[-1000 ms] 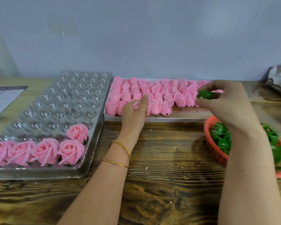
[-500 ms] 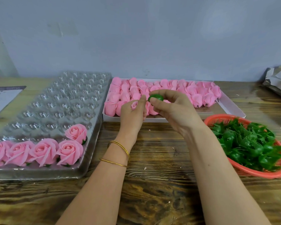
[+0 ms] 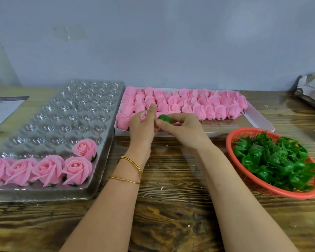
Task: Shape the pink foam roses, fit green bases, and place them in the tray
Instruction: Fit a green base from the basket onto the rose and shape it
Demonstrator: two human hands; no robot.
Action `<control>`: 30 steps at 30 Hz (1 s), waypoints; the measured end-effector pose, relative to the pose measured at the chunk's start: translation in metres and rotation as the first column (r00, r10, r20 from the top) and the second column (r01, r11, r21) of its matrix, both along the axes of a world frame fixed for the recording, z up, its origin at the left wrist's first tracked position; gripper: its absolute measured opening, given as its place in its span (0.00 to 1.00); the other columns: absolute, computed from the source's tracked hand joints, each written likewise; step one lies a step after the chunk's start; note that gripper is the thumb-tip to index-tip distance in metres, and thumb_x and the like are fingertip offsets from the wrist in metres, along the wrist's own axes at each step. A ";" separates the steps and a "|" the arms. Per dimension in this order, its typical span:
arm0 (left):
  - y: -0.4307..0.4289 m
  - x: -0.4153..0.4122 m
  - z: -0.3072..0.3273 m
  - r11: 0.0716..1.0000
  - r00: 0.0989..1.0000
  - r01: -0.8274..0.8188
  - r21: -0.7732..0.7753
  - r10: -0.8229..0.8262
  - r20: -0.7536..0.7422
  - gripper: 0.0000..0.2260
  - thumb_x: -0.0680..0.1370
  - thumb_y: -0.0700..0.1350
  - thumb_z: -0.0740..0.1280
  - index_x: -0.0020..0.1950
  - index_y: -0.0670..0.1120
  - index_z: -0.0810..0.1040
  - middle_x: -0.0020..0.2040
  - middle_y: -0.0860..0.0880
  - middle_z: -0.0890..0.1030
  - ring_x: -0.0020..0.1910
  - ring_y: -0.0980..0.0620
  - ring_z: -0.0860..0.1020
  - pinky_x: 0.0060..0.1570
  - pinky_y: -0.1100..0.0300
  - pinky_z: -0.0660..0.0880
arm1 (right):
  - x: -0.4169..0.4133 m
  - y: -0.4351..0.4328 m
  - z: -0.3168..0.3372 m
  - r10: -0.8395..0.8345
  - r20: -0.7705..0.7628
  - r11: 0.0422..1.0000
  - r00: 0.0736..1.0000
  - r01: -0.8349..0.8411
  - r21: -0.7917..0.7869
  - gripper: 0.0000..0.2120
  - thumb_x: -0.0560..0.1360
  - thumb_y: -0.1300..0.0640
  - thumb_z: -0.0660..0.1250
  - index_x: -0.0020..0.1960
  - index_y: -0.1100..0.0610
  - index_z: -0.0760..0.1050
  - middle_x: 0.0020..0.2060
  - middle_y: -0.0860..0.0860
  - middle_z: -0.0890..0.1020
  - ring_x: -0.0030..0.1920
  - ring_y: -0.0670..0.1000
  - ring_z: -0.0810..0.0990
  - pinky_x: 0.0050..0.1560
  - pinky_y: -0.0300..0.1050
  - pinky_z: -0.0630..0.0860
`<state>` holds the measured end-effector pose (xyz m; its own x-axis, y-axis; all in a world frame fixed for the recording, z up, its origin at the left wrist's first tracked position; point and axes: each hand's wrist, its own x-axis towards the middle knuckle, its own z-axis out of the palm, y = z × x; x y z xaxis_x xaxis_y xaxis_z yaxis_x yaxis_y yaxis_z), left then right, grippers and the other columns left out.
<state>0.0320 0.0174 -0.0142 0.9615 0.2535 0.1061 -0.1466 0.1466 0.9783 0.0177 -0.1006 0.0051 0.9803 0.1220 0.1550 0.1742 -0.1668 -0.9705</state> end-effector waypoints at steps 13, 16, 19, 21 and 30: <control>0.001 0.002 0.000 0.999 1.000 -0.029 -0.039 0.029 -0.002 0.28 0.82 0.51 0.64 0.19 0.52 0.72 0.22 0.54 0.72 0.24 0.57 0.71 0.28 0.64 0.68 | 0.002 0.007 0.002 0.000 -0.209 0.977 0.978 0.044 0.207 0.05 0.77 0.69 0.65 0.46 0.67 0.80 0.37 0.57 0.83 0.42 0.52 0.84 0.53 0.47 0.82; 0.002 0.000 0.002 0.998 0.999 -0.048 -0.039 0.048 0.002 0.29 0.82 0.52 0.62 0.19 0.52 0.72 0.22 0.53 0.72 0.24 0.58 0.71 0.27 0.66 0.68 | 0.000 0.004 0.005 -0.020 -0.216 0.988 0.976 0.052 0.142 0.07 0.76 0.67 0.67 0.53 0.64 0.81 0.45 0.57 0.83 0.51 0.55 0.83 0.57 0.50 0.80; 0.002 -0.001 0.004 0.997 0.999 -0.041 -0.069 0.042 0.014 0.29 0.83 0.52 0.61 0.20 0.51 0.73 0.23 0.52 0.74 0.24 0.57 0.72 0.26 0.66 0.69 | -0.001 -0.002 0.006 -0.049 -0.201 0.996 0.978 0.063 0.064 0.11 0.75 0.67 0.69 0.57 0.62 0.80 0.40 0.49 0.80 0.49 0.52 0.82 0.56 0.48 0.81; 0.002 -0.002 0.006 0.995 0.999 -0.026 -0.096 0.029 0.027 0.29 0.83 0.51 0.61 0.21 0.51 0.75 0.24 0.51 0.76 0.25 0.56 0.75 0.27 0.65 0.71 | -0.001 -0.005 0.006 -0.067 -0.188 0.996 0.980 0.075 0.039 0.11 0.74 0.69 0.70 0.56 0.62 0.80 0.34 0.46 0.78 0.42 0.48 0.80 0.53 0.44 0.81; 0.003 0.000 0.007 0.981 0.999 0.012 -0.194 -0.003 0.048 0.26 0.84 0.50 0.60 0.26 0.50 0.81 0.39 0.47 0.86 0.47 0.48 0.83 0.53 0.52 0.76 | -0.001 -0.006 0.003 -0.069 -0.188 0.997 0.980 0.060 -0.050 0.15 0.69 0.72 0.73 0.51 0.56 0.81 0.44 0.52 0.84 0.49 0.51 0.82 0.55 0.47 0.80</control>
